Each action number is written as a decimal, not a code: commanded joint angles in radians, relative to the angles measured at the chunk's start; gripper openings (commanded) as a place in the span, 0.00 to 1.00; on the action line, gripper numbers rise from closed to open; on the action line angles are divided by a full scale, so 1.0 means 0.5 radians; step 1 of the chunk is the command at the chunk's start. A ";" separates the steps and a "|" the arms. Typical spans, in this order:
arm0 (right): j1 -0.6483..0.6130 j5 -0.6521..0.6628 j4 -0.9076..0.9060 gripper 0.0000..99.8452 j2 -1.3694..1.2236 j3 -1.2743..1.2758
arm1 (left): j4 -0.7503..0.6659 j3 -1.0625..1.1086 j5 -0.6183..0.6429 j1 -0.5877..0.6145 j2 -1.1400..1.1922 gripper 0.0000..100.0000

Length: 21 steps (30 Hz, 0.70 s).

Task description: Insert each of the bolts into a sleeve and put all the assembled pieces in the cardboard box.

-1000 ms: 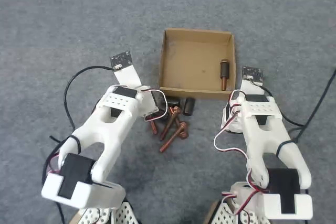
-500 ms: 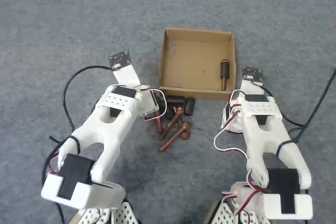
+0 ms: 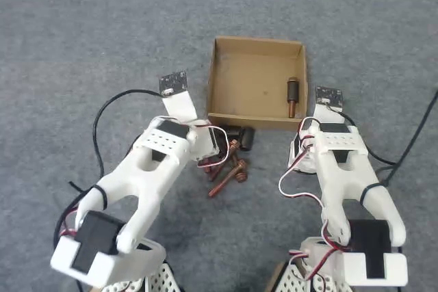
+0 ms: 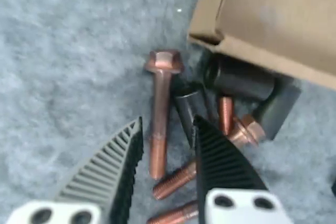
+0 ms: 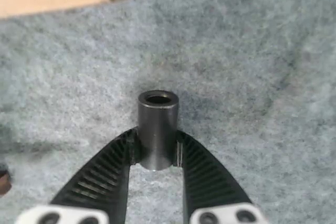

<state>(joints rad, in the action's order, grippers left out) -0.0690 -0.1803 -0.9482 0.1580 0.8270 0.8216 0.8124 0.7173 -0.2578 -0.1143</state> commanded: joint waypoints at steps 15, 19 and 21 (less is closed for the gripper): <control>0.011 0.031 0.008 0.01 0.051 -0.015 | -0.104 -0.087 0.018 0.153 0.104 0.15; 0.011 0.031 0.008 0.01 0.051 -0.015 | -0.098 -0.127 0.018 0.153 0.135 0.15; 0.011 0.031 0.008 0.01 0.051 -0.015 | -0.089 -0.176 0.018 0.153 0.209 0.15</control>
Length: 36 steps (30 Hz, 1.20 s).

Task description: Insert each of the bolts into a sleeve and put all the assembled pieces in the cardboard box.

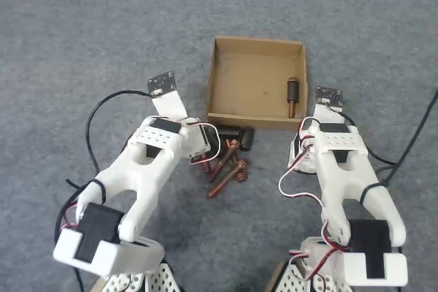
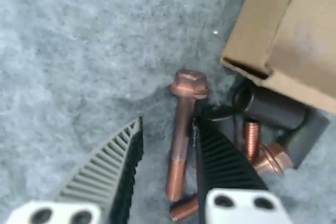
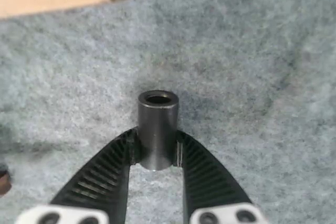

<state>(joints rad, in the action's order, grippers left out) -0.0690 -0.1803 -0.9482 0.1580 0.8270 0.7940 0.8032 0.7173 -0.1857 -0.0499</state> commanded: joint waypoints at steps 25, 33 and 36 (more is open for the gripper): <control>0.011 0.031 0.008 0.01 0.051 -0.015 | 0.285 -0.520 0.015 0.012 0.402 0.01; 0.011 0.031 0.011 0.01 0.051 -0.015 | 0.531 -0.658 -0.344 0.129 0.405 0.01; 0.011 0.031 0.014 0.01 0.051 -0.015 | 0.543 -0.689 -0.420 0.233 0.417 0.02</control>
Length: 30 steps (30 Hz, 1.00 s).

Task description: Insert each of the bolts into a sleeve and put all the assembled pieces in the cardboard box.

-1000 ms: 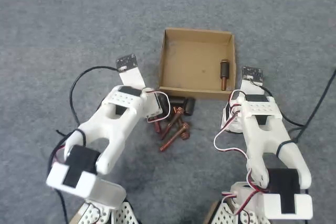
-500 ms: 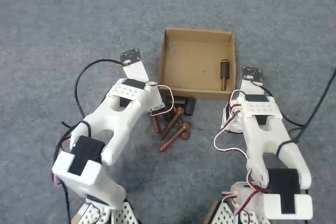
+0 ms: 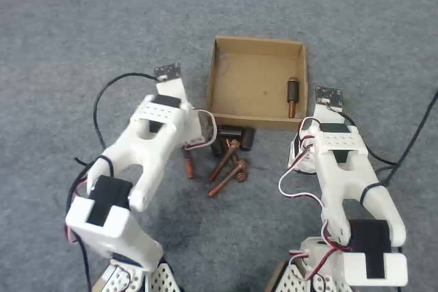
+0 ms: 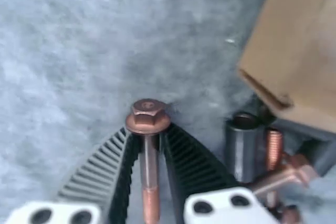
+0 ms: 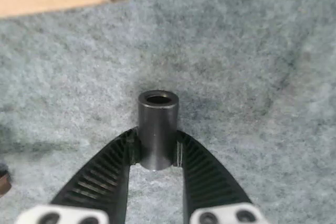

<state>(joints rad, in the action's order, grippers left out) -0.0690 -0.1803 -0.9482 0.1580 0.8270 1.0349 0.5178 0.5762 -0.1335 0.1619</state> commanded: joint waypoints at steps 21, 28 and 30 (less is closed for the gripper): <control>0.011 0.031 0.014 0.01 0.051 -0.015 | 0.107 -0.269 -0.037 0.141 0.233 0.04; 0.011 0.031 0.011 0.01 0.051 -0.015 | 0.126 -0.269 -0.046 0.153 0.233 0.01; 0.011 0.031 0.011 0.01 0.051 -0.015 | 0.178 -0.265 -0.049 0.157 0.196 0.01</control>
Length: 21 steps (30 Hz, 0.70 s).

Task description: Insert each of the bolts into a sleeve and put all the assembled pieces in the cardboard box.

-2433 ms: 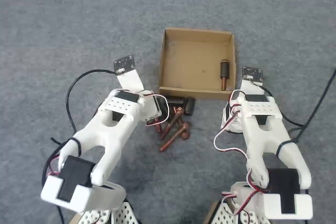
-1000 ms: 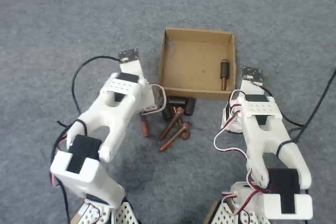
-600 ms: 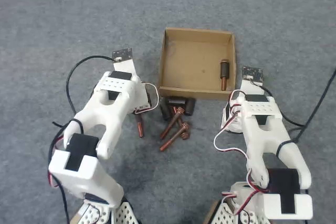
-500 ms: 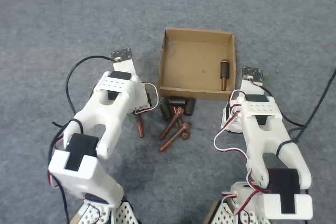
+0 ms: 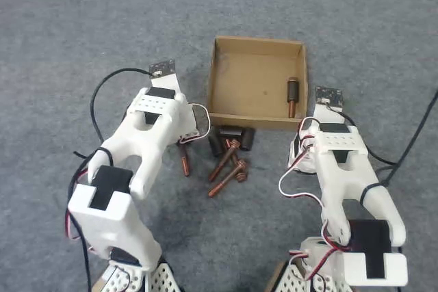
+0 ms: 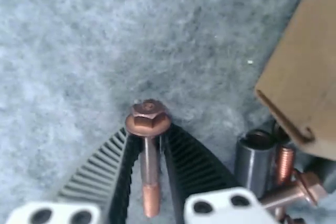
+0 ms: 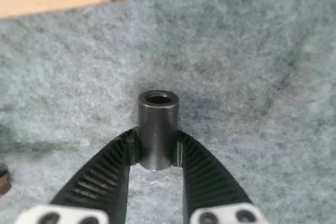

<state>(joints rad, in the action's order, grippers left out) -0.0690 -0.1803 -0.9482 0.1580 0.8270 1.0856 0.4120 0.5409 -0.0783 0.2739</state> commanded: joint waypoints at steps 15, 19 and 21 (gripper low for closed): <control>0.011 0.031 0.008 0.01 0.051 -0.015 | -0.368 0.606 -0.110 0.190 -0.875 0.01; 0.011 0.031 0.008 0.01 0.051 -0.015 | -0.390 0.646 -0.107 0.193 -0.954 0.01; 0.011 0.031 0.008 0.01 0.051 -0.015 | -0.396 0.646 -0.107 0.233 -0.964 0.01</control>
<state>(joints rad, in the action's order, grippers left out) -0.0675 -0.1803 -0.9482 0.1580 0.8270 0.9198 0.7465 0.4994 0.0092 -0.1266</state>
